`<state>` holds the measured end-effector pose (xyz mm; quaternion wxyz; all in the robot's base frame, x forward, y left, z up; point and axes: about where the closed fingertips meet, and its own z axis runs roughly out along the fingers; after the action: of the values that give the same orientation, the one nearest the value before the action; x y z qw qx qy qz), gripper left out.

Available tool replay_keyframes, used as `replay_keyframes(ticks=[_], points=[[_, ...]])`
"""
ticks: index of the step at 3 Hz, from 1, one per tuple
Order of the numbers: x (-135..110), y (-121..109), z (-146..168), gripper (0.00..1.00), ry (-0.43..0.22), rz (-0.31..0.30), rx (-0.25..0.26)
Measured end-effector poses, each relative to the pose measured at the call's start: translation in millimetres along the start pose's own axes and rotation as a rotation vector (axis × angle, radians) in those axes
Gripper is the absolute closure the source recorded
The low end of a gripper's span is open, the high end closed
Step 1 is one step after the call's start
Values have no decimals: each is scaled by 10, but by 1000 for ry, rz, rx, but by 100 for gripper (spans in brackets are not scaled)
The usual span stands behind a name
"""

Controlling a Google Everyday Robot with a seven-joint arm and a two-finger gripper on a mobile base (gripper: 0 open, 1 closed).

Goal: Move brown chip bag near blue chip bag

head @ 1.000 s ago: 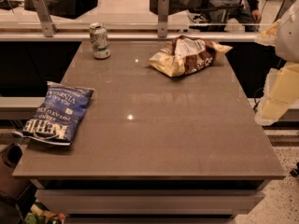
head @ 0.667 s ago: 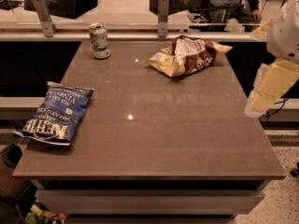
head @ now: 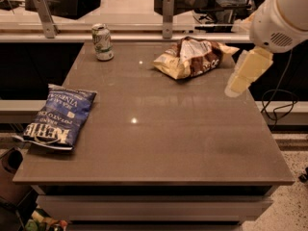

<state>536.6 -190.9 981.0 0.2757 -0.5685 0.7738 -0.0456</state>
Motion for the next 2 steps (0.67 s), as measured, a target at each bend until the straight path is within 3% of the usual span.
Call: replay_keyframes(ticks=[2], points=[[-175,-572,470,0,-25,8,112]])
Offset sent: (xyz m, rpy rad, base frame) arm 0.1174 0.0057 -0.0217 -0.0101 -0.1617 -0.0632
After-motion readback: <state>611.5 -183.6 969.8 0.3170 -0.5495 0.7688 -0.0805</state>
